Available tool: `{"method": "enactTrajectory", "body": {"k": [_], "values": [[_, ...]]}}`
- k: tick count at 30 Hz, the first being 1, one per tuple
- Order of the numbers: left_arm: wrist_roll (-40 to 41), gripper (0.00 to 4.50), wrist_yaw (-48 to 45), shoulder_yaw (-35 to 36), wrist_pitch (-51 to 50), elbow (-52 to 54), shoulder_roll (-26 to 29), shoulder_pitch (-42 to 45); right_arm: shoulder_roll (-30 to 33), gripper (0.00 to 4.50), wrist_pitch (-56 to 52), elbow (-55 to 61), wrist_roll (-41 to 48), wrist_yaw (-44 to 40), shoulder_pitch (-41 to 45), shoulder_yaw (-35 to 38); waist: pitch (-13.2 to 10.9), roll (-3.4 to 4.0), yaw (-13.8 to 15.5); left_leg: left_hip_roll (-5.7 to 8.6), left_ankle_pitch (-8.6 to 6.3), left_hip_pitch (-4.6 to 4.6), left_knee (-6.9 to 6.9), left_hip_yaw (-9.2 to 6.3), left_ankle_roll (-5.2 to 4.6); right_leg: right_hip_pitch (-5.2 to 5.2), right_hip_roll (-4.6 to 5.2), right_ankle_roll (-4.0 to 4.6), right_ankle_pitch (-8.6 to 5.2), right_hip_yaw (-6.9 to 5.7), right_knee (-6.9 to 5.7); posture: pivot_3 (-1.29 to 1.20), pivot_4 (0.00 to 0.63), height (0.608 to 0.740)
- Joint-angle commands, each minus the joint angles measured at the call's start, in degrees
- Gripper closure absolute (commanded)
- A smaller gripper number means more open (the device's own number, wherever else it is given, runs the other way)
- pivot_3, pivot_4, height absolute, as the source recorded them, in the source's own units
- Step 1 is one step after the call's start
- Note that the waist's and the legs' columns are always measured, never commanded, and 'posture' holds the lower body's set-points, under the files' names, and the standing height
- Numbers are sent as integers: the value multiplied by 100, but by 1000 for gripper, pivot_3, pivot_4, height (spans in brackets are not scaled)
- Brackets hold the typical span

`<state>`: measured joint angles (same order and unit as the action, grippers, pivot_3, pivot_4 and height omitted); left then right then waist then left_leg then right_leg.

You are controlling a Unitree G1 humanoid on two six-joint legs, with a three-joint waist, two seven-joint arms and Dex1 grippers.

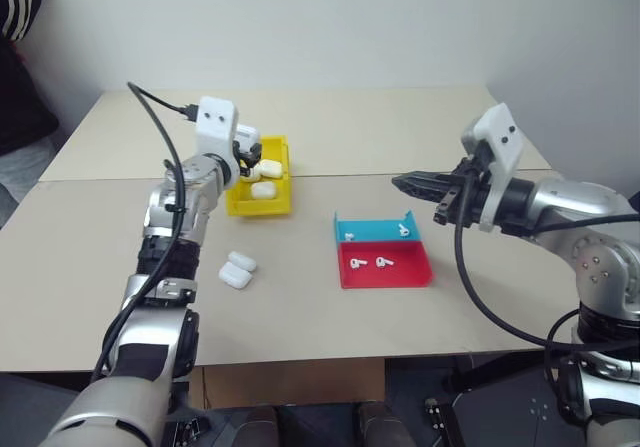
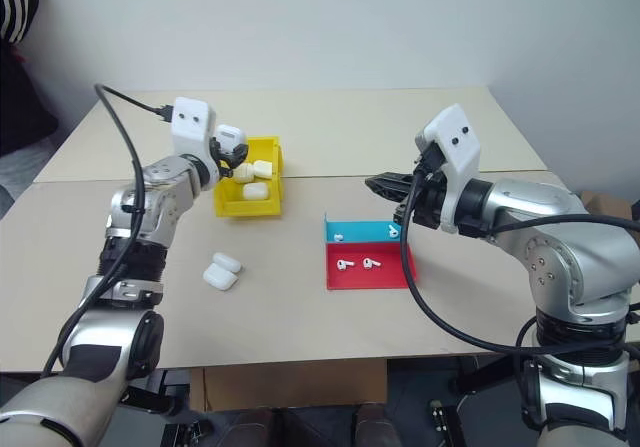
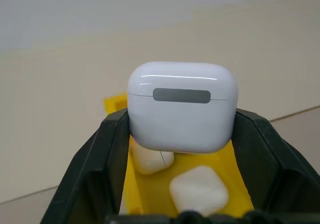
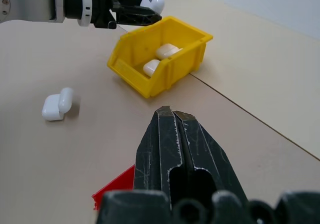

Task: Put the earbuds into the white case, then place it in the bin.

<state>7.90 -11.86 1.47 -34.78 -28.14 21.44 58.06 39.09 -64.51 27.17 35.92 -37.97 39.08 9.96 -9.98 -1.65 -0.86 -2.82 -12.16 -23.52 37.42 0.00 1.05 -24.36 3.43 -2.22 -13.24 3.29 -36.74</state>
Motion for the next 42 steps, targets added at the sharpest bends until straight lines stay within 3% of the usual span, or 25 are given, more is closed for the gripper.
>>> {"method": "enactTrajectory", "body": {"k": [1, 7, 12, 18, 21, 25, 27, 31, 34, 39, 42], "values": [[-218, 1727, 43, -48, 170, -346, -41, 321, 95, 4457, -89, 341, 193, 171, -80, 225, 0, 0, 0, 0, 0, 0, -1, 0, 0, 0, 0, 0, 0, 0, 1, 0, 150, 740], [-310, 1727, -243, -79, 511, -867, -83, 466, 105, 4457, -138, 429, 334, 380, -220, 241, 0, 0, -17, 0, 0, 3, -6, 0, 0, -1, 0, 0, 0, 0, -2, 0, 150, 740], [-429, 106, -322, -141, 685, -1134, -134, 546, 128, 4500, -88, 413, 401, 487, -246, 211, 0, -1, -2, 1, 0, 2, -5, 0, 0, 0, 1, 0, 0, -1, -1, 0, 150, 740], [-619, 49, -193, -148, 1336, -982, -172, 411, 203, 4500, -22, 412, 409, 516, -273, 144, 0, -1, -5, 1, 0, 2, -6, 0, 0, 0, 1, -1, 0, 0, 1, 0, 150, 740], [-92, 49, -928, 188, 1605, -497, -118, 101, 260, 4500, 75, 418, 352, 489, -366, 88, 0, 0, -11, 0, 0, 3, -7, 0, 0, 0, 1, 0, 0, 0, -1, 0, 150, 740], [113, 49, -1806, 72, 2097, 732, 105, -810, 538, 4500, 776, 582, 14, 161, -881, -123, 0, 0, -27, 0, 0, 5, -12, 2, 1, 1, 2, 0, 0, 1, 0, 0, 150, 740], [262, 49, -1820, 198, 2240, 1379, 42, -1286, 607, 4500, 1045, 601, -40, 14, -1147, -88, 0, 0, -20, 0, 0, 7, -15, 4, 1, 0, 2, 0, 0, 3, 2, 0, 150, 740], [1527, 49, -2847, 608, 1063, 3064, 595, -2300, 1160, 4500, 2409, 708, -741, -704, -2180, -10, 0, -1, -6, 0, 1, 7, -9, 3, 2, 3, 3, -1, -1, 3, -2, 0, 150, 740], [2433, 49, -3768, 1030, 627, 3964, 1280, -3170, 1513, 4500, 3675, 539, -938, -1680, -3008, 485, 0, 0, -26, -2, 1, 11, -10, 6, 2, 3, 3, -4, -3, 4, 1, 0, 150, 740], [3163, 49, -5490, 1933, 541, 4533, 2660, -4853, 2002, 4500, 4818, -258, -1018, -2925, -3814, 1498, 0, -1, -103, -8, 1, 49, -11, 20, 2, 26, 2, -38, -26, 12, -5, 0, 150, 740], [3482, 49, -6159, 2440, 470, 4771, 3180, -5558, 2279, 4500, 5123, -688, -1051, -3384, -3958, 1843, -2, -6, -109, -10, 4, 64, -7, 23, 2, 32, 0, 9, -39, 14, -6, 0, 150, 740]]}}
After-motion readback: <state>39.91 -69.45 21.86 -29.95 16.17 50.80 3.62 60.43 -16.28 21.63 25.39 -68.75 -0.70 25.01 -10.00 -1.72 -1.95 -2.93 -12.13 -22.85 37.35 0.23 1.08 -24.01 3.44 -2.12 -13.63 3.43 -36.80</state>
